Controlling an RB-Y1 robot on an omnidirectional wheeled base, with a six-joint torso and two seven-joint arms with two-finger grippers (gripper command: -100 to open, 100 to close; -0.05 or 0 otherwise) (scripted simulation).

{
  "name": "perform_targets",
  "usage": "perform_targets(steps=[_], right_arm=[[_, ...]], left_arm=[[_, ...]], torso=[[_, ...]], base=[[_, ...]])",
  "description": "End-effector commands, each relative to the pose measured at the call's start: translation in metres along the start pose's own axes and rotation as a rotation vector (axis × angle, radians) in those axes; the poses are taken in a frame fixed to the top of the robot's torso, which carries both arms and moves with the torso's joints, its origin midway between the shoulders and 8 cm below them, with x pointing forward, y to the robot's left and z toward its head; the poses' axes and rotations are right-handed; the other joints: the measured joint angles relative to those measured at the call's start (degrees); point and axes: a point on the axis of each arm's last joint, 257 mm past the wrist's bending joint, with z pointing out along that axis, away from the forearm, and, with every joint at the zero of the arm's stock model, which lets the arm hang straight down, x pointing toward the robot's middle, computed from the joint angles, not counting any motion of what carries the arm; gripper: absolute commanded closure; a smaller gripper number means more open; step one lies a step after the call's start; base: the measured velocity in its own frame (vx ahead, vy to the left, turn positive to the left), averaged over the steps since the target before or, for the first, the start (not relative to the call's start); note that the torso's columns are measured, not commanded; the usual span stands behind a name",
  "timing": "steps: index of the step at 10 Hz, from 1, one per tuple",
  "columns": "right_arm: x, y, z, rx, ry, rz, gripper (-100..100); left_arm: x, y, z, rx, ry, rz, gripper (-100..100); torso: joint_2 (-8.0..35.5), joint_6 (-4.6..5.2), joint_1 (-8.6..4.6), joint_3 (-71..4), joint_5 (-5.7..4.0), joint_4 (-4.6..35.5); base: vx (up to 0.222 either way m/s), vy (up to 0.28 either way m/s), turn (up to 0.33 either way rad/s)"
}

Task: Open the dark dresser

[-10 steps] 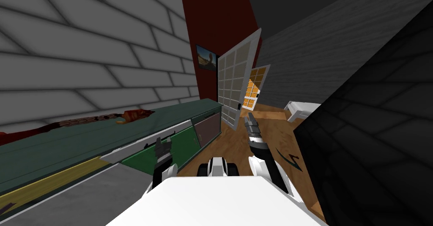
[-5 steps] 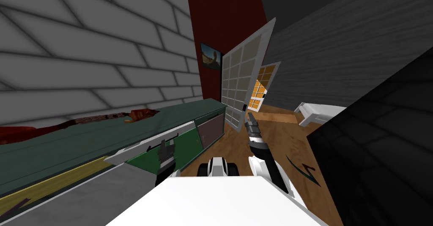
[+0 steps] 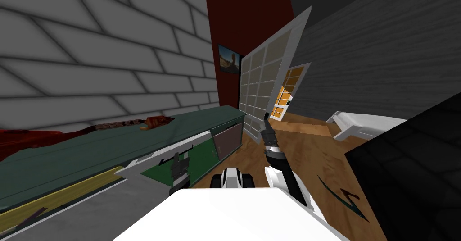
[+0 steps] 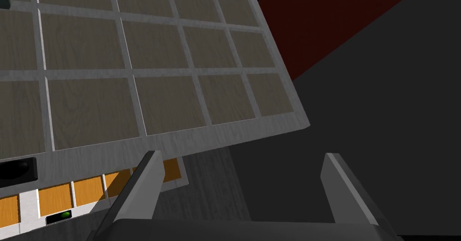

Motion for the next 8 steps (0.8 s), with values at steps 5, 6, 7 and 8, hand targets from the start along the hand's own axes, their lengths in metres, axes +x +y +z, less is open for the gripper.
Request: perform_targets(steps=[5,6,7,8], right_arm=[[0.0,0.0,0.0,0.0,0.0,0.0,0],[0.0,0.0,0.0,0.0,0.0,0.0,0],[0.0,0.0,0.0,0.0,0.0,0.0,0],[0.0,0.0,0.0,0.0,0.0,0.0,0]], left_arm=[[0.072,0.042,0.03,-0.05,0.168,-0.156,100],[0.09,0.055,0.031,-0.083,0.219,-0.19,100],[0.095,0.053,0.038,-0.069,0.225,-0.199,100],[0.096,0.053,0.038,-0.068,0.226,-0.199,100]], torso=[[-0.4,0.3,-0.04,-0.2,0.22,-0.2],[-0.4,0.32,-0.07,-0.2,0.18,-0.1],[-0.4,0.35,-0.13,-0.2,0.19,-0.2],[-0.4,0.37,-0.11,-0.2,0.14,-0.1]], base=[[-0.008,-0.071,0.355],[0.004,-0.076,0.373],[-0.005,-0.057,0.332],[-0.005,-0.02,0.088]])
